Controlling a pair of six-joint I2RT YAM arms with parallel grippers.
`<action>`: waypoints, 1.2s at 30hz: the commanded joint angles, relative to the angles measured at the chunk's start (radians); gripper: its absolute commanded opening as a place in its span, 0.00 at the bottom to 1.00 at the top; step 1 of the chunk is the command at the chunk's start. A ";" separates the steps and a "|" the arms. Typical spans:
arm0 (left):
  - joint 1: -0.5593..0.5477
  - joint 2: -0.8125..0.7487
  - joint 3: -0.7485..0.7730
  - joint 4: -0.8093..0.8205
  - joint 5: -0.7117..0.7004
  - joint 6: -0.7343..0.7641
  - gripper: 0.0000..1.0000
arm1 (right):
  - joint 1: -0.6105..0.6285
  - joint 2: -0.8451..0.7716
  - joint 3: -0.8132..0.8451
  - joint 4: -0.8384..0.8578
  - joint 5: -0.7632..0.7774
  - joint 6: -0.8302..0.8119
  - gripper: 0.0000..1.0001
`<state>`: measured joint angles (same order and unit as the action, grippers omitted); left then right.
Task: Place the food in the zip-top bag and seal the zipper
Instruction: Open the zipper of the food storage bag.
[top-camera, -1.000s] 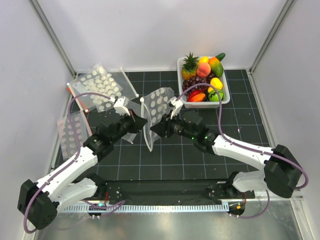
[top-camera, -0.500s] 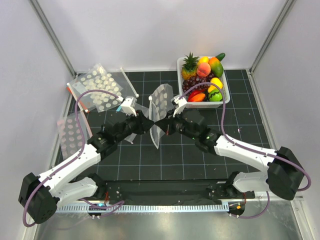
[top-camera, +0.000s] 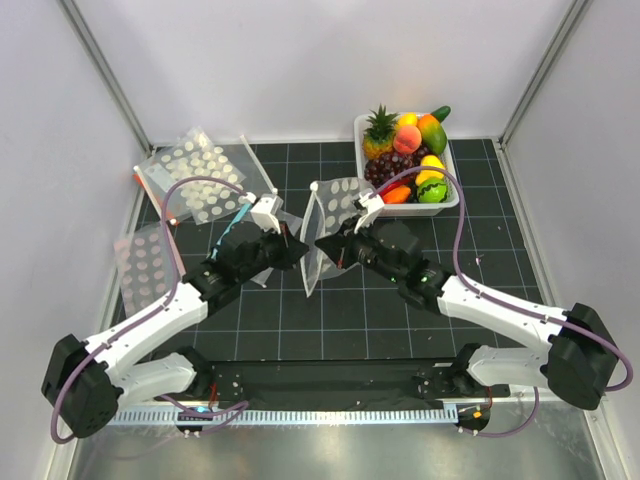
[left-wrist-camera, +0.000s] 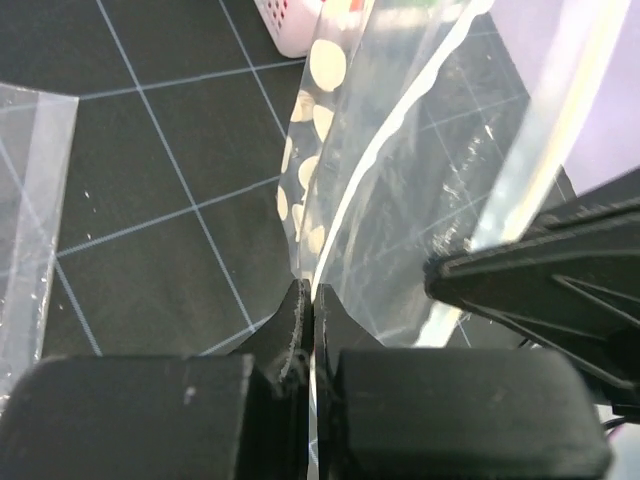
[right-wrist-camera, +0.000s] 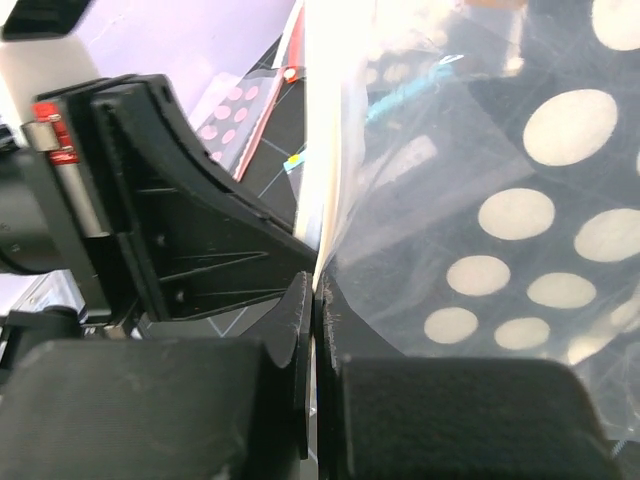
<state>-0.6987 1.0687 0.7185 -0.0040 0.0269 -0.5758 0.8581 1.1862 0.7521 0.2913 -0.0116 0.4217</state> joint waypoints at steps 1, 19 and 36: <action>-0.005 -0.038 0.052 0.007 -0.018 0.031 0.00 | 0.004 -0.017 0.010 0.017 0.074 0.011 0.01; -0.128 0.002 0.282 -0.464 -0.475 0.074 0.00 | -0.131 0.326 0.059 0.195 -0.264 0.279 0.01; -0.061 0.433 0.424 -0.386 -0.355 0.034 0.00 | -0.202 0.382 0.190 -0.210 0.163 0.104 0.31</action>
<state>-0.7856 1.4616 1.0599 -0.4252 -0.4046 -0.5198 0.6693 1.5925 0.9108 0.1322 0.0364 0.5613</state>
